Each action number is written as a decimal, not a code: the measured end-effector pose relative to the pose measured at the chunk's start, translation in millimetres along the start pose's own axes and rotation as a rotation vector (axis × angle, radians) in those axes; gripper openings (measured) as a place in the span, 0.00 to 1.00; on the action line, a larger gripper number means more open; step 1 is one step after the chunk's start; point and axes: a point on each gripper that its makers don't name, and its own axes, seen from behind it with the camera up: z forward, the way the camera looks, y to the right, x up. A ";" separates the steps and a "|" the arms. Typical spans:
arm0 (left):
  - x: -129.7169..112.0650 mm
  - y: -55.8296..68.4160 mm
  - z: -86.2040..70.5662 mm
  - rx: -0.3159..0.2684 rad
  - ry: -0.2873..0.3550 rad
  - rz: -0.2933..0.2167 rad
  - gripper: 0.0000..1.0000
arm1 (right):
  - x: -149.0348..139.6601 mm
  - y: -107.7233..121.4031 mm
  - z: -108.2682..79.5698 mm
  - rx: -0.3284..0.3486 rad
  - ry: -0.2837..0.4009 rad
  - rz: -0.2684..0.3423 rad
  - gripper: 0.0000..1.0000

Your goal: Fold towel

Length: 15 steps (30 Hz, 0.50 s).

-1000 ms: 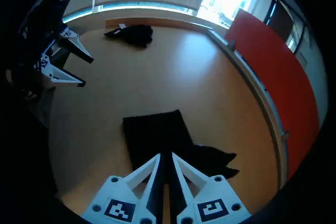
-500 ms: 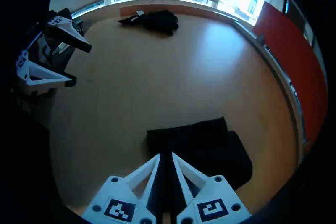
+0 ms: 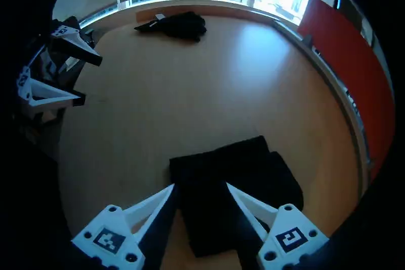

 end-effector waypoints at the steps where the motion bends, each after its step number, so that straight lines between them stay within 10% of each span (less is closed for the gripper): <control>1: 0.0 -0.1 0.1 0.000 0.000 -0.001 0.92 | 0.1 0.6 -0.5 -0.003 0.002 0.002 0.67; 15: 4.3 -2.5 1.8 0.008 0.003 -0.002 0.92 | 11.5 10.1 -13.6 -0.054 0.052 0.028 0.69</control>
